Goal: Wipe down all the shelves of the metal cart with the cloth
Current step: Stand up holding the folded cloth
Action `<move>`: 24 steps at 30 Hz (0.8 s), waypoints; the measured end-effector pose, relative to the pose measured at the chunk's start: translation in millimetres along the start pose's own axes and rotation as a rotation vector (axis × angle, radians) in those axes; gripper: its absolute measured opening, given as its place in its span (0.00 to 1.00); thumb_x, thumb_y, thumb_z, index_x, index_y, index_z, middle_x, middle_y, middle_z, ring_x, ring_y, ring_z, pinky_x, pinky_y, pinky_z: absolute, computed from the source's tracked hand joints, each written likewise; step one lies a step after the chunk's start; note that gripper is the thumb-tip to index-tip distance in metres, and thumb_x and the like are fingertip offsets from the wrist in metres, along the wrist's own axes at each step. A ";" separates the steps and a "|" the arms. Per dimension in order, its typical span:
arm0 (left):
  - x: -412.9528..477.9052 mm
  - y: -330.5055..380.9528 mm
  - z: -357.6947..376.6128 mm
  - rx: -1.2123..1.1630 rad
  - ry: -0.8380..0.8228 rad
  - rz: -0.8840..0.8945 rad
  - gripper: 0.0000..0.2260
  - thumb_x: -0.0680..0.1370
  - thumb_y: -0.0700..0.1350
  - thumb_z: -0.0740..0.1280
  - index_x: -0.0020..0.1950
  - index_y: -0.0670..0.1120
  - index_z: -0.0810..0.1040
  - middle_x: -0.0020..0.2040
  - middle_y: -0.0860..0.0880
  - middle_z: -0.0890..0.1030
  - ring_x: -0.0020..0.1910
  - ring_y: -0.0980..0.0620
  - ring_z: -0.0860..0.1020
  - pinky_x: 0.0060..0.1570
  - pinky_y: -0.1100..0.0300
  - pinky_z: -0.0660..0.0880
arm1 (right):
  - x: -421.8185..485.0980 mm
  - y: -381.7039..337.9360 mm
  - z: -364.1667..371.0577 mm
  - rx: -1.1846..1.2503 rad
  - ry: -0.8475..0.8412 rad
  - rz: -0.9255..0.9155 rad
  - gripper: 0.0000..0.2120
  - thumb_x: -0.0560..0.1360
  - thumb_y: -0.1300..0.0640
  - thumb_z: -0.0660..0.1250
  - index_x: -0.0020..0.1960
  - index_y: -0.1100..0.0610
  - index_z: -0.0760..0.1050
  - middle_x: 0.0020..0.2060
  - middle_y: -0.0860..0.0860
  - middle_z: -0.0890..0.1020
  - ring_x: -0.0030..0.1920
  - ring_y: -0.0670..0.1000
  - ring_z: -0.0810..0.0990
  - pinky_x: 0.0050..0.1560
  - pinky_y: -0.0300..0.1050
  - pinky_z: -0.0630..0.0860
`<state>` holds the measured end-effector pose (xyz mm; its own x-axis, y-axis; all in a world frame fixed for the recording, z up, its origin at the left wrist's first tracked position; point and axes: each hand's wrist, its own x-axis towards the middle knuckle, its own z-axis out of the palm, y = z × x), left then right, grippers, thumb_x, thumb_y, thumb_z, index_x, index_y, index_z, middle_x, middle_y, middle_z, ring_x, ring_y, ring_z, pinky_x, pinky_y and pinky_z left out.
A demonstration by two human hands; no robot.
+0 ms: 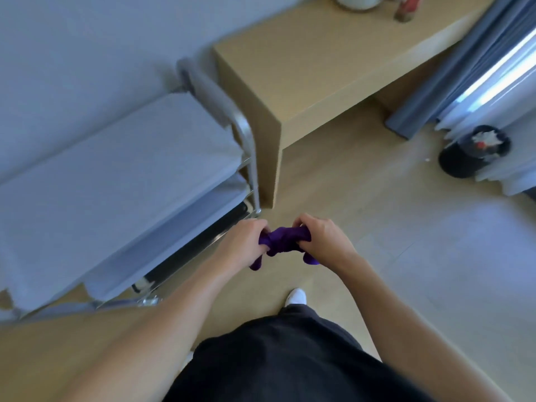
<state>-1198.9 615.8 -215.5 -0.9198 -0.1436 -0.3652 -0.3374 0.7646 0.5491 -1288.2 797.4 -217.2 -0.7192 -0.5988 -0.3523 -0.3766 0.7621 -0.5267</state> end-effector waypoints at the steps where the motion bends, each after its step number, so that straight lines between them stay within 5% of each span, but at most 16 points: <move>1: 14.1 17.4 0.5 -0.018 -0.017 0.013 0.05 0.73 0.44 0.72 0.47 0.50 0.78 0.43 0.53 0.81 0.42 0.54 0.80 0.45 0.52 0.79 | 3.5 12.9 -19.3 0.004 0.019 0.013 0.12 0.69 0.59 0.67 0.51 0.51 0.73 0.42 0.49 0.80 0.41 0.53 0.79 0.38 0.50 0.77; 11: 154.2 105.1 -37.8 -0.106 0.052 0.042 0.05 0.74 0.44 0.72 0.47 0.49 0.77 0.41 0.52 0.81 0.41 0.52 0.79 0.41 0.57 0.75 | 107.0 71.6 -145.6 -0.085 0.074 -0.014 0.10 0.71 0.61 0.66 0.50 0.50 0.73 0.40 0.46 0.79 0.37 0.50 0.79 0.34 0.46 0.77; 17: 264.0 102.8 -91.9 -0.117 0.255 0.007 0.04 0.75 0.43 0.69 0.48 0.48 0.77 0.41 0.51 0.81 0.41 0.52 0.79 0.42 0.55 0.77 | 226.5 60.8 -209.5 -0.203 0.080 -0.107 0.10 0.72 0.59 0.66 0.53 0.51 0.73 0.43 0.48 0.79 0.41 0.51 0.79 0.40 0.51 0.80; 24: 371.2 82.2 -165.8 -0.169 0.287 -0.084 0.08 0.74 0.40 0.70 0.52 0.46 0.79 0.47 0.50 0.81 0.46 0.50 0.79 0.44 0.58 0.74 | 355.9 37.0 -258.7 -0.254 0.022 -0.183 0.13 0.72 0.60 0.67 0.57 0.53 0.73 0.47 0.51 0.79 0.45 0.53 0.78 0.43 0.50 0.78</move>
<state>-1601.3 521.1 -181.3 -0.8983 -0.3906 -0.2013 -0.4206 0.6316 0.6513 -1709.1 676.1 -161.9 -0.6374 -0.7284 -0.2514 -0.6326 0.6809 -0.3689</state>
